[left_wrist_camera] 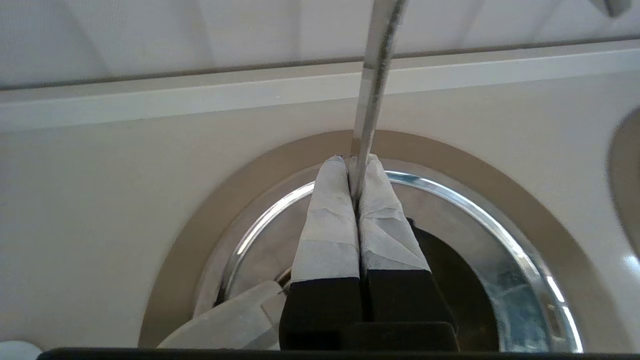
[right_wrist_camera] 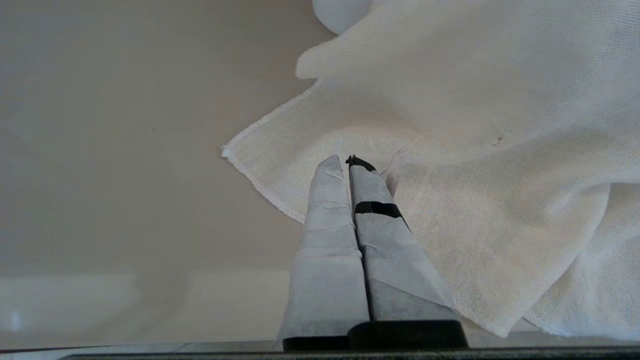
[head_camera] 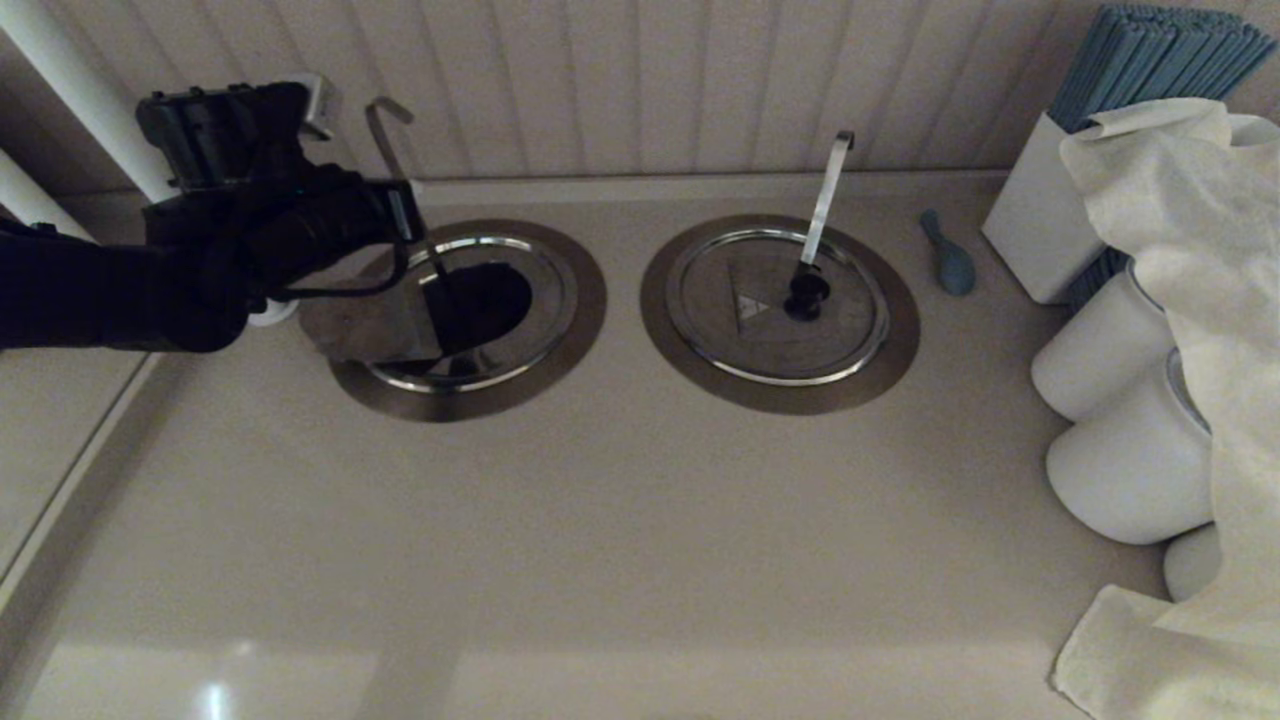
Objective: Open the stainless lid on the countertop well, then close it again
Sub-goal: Stir with a spoon
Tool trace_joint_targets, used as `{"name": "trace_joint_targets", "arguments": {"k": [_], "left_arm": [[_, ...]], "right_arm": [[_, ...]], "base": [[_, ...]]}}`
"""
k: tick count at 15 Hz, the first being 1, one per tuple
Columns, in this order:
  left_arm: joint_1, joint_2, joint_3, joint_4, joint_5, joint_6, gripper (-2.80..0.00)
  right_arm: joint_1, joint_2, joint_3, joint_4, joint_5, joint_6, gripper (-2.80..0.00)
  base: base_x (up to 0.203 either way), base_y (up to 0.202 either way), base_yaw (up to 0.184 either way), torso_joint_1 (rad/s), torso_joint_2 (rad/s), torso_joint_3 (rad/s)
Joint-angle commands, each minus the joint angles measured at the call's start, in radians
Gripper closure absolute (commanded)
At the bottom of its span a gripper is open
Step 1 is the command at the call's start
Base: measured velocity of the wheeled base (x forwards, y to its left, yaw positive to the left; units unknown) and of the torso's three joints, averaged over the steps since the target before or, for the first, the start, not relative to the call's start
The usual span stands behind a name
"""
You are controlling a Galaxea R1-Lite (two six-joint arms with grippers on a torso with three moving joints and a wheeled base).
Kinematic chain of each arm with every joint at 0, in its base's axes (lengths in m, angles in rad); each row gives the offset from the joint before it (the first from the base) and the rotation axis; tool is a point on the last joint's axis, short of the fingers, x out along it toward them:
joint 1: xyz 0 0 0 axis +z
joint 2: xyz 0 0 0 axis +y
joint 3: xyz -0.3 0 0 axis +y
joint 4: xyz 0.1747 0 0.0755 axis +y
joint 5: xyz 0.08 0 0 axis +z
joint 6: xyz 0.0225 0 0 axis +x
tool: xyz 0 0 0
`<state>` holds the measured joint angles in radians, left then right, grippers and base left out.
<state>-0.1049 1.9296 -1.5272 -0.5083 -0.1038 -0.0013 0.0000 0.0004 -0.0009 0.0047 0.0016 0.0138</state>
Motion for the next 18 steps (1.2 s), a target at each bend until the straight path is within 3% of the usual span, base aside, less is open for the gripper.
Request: {"name": "trace_joint_targets", "arguments": {"k": [1, 4, 7, 11, 18], "left_arm": [[0.007, -0.029, 0.013, 0.002, -0.007, 0.0, 0.0], [0.008, -0.052, 0.035, 0.005, -0.017, 0.001, 0.0], [0.005, -0.107, 0.09, 0.01, -0.104, 0.002, 0.0], [-0.007, -0.17, 0.112, 0.149, -0.22, 0.007, 0.0], [-0.042, -0.046, 0.036, 0.139, -0.192, -0.027, 0.0]], "right_arm": [[0.0, 0.001, 0.0, 0.0, 0.0, 0.0, 0.0], [0.0, 0.0, 0.0, 0.0, 0.0, 0.0, 0.0], [0.0, 0.0, -0.001, 0.0, 0.0, 0.0, 0.0], [0.0, 0.001, -0.001, 0.0, 0.0, 0.0, 0.0], [0.0, 0.001, 0.001, 0.0, 0.0, 0.0, 0.0]], "base": [[0.0, 0.0, 0.0, 0.0, 0.0, 0.0], [0.0, 0.0, 0.0, 0.0, 0.0, 0.0], [0.0, 0.0, 0.0, 0.0, 0.0, 0.0], [0.0, 0.0, 0.0, 0.0, 0.0, 0.0], [0.0, 0.0, 0.0, 0.0, 0.0, 0.0]]}}
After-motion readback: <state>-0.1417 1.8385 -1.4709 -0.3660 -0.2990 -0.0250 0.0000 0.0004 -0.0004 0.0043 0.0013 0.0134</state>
